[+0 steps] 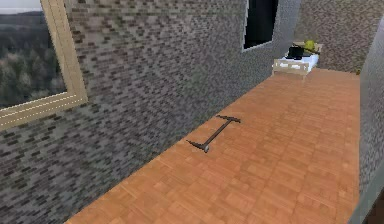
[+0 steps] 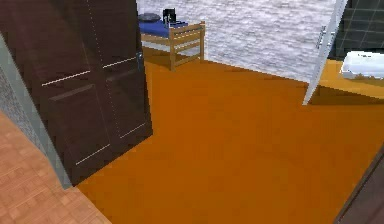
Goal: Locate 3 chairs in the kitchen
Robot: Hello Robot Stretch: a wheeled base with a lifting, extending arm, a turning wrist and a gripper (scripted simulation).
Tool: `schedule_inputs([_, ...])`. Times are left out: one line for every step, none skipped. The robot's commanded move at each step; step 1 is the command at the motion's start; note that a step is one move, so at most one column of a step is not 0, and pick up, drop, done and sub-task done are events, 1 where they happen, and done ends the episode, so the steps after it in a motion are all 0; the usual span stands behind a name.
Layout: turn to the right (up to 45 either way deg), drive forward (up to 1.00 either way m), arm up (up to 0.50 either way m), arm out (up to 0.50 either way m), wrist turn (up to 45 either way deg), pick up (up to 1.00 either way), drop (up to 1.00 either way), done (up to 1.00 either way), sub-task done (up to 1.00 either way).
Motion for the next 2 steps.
schedule_inputs([-6.0,0.0,0.0,0.0,0.0,0.0,0.0,0.0,0.0])
schedule_inputs([0.0,0.05,0.0,0.0,0.0,0.0,0.0,0.0,0.0])
